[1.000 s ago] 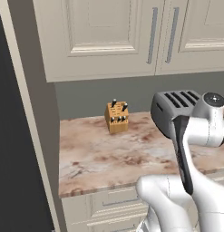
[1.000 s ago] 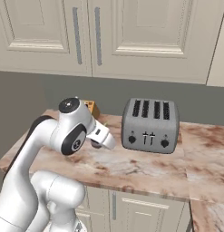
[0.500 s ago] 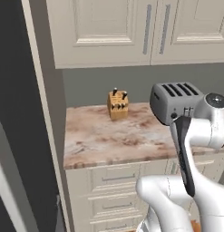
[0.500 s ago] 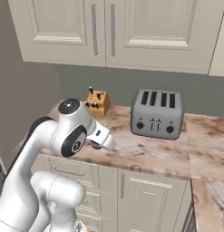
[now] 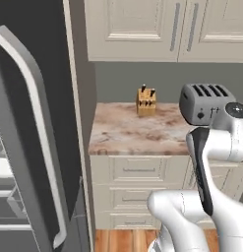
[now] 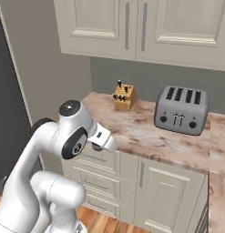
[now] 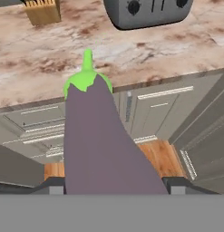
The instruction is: Place the eggplant in the correct fridge rack based on whether it is a fruit or vegetable. Finally, close the fridge door.
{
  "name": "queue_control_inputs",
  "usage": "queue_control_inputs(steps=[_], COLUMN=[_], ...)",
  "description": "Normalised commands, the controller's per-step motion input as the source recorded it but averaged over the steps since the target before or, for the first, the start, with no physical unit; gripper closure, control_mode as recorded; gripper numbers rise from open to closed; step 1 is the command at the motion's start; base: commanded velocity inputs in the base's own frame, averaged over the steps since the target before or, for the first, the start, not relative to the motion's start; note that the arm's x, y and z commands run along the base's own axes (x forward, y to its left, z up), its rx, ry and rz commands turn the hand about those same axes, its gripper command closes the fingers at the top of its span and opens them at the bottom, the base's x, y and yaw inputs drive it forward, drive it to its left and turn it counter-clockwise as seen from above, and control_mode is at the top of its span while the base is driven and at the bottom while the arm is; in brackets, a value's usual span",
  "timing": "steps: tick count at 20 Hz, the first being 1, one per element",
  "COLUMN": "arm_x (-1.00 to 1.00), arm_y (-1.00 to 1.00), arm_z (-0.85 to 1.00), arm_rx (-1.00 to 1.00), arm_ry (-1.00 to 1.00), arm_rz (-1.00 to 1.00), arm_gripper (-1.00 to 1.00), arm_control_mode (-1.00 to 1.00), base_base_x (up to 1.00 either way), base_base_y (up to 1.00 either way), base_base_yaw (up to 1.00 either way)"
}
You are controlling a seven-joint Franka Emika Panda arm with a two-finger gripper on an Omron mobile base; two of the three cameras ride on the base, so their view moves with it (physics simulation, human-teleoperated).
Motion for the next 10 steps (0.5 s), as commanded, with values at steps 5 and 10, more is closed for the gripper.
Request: queue_control_inputs(steps=[5,10], arm_x=[0.0,0.0], arm_y=[0.0,0.0], arm_z=[0.0,0.0], arm_rx=[0.0,0.0], arm_ry=[0.0,0.0], arm_rz=[0.0,0.0], arm_gripper=[1.0,1.0], arm_control_mode=[1.0,1.0], base_base_x=[-0.49,-0.62], base_base_y=[0.0,0.0], base_base_yaw=[0.42,0.58])
